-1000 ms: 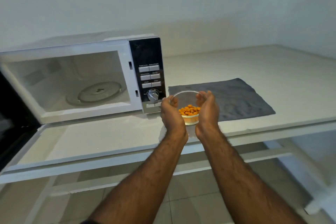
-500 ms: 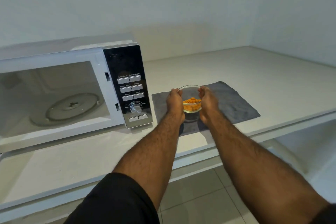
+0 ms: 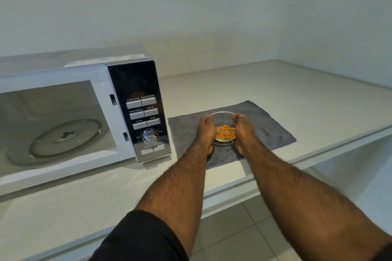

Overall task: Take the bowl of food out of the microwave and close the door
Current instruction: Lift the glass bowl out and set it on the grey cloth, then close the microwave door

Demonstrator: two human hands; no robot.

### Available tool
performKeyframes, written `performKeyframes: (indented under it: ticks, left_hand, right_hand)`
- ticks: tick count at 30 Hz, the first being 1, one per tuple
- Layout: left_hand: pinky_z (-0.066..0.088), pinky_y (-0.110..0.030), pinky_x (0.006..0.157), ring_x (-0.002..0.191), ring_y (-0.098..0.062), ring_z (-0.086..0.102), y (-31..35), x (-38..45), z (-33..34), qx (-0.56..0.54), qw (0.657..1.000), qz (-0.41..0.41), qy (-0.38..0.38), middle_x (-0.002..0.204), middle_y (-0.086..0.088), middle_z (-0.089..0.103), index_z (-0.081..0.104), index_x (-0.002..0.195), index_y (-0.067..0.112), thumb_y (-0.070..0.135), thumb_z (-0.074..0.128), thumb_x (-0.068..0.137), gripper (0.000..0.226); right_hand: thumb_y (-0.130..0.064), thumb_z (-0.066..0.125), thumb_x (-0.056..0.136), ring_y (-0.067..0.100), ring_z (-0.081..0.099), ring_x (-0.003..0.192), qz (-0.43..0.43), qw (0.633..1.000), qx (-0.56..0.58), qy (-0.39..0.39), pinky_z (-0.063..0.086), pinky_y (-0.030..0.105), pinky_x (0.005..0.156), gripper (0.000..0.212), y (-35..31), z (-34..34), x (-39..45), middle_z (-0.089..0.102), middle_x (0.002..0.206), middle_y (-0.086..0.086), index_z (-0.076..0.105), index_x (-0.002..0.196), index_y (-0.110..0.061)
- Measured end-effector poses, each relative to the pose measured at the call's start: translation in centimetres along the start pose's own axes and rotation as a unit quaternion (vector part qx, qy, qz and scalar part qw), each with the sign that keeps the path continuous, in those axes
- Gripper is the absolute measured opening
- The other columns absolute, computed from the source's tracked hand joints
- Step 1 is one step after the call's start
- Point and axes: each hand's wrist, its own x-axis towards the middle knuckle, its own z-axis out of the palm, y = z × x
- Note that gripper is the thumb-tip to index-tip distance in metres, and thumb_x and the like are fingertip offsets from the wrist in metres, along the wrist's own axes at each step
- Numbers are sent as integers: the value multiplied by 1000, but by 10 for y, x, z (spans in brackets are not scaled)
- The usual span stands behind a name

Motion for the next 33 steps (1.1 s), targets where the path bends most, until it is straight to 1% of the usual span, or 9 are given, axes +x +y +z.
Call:
performKeyframes:
  ticks: [1, 3, 6, 11, 17, 20, 25, 29, 33]
  left_hand:
    - [54, -25, 59, 78, -13, 64, 1, 0, 0, 7, 1000, -1, -2, 95, 4, 60, 52, 118, 23, 35, 29, 105, 28]
    - [57, -38, 84, 100, -23, 64, 3, -2, 0, 30, 1000, 6, -2, 118, -6, 62, 52, 131, 15, 37, 29, 105, 41]
    - [46, -45, 104, 122, -29, 55, 4, -4, -3, 82, 996, 21, 14, 139, -14, 55, 49, 137, 9, 40, 28, 104, 49]
    - [40, -40, 108, 126, -28, 52, 16, -18, -10, 165, 981, 97, 39, 141, -13, 53, 48, 139, 11, 36, 28, 105, 47]
    - [38, -33, 105, 131, -28, 49, 49, -46, -21, 281, 926, 248, 38, 144, -12, 51, 45, 142, 9, 33, 32, 105, 45]
    - [42, -36, 108, 128, -25, 52, 73, -68, -36, 287, 882, 370, 49, 140, -11, 57, 51, 138, 9, 25, 40, 103, 40]
    - [52, -36, 96, 109, -20, 64, 122, -108, -73, 296, 791, 521, 122, 119, -11, 70, 65, 121, 3, 14, 48, 96, 33]
    - [53, -33, 89, 98, -25, 67, 158, -139, -106, 303, 730, 573, 216, 105, -14, 73, 69, 110, 0, 9, 48, 91, 30]
    - [50, -32, 94, 103, -25, 65, 185, -169, -155, 328, 681, 578, 307, 107, -15, 72, 70, 108, -2, 6, 52, 91, 26]
  right_hand:
    - [-21, 32, 102, 20, 55, 104, 1, 1000, -13, 0, 49, 42, 98, 32, 0, -1, 0, 60, 124, 8, 58, 118, -13]
    - [-25, 31, 103, 21, 57, 105, 6, 999, -35, 2, 49, 43, 98, 33, -2, -3, -1, 60, 128, 10, 58, 117, -13]
    - [-38, 30, 103, 28, 62, 108, 22, 998, -65, -3, 51, 45, 96, 46, -6, -4, -1, 62, 128, 15, 57, 122, -7]
    - [-52, 34, 99, 33, 53, 122, -145, 950, -267, 65, 39, 47, 105, 57, -32, 0, -13, 60, 133, 14, 57, 128, -10]
    - [-54, 33, 99, 26, 55, 121, -263, 918, -294, 35, 32, 48, 110, 53, -69, 30, -44, 66, 126, 6, 63, 120, -16]
    - [-54, 32, 99, 26, 58, 117, -297, 911, -286, -10, 38, 46, 107, 53, -87, 45, -61, 67, 124, 6, 64, 118, -16]
    - [-53, 33, 99, 25, 61, 112, -384, 879, -278, -59, 43, 44, 101, 54, -122, 68, -92, 69, 121, 6, 64, 119, -14]
    - [-50, 37, 99, 25, 58, 118, -490, 806, -313, -110, 41, 43, 103, 53, -142, 89, -118, 67, 125, 7, 63, 123, -12]
    - [-49, 41, 98, 28, 51, 126, -551, 748, -336, -155, 35, 43, 108, 54, -155, 117, -142, 61, 134, 10, 58, 131, -10]
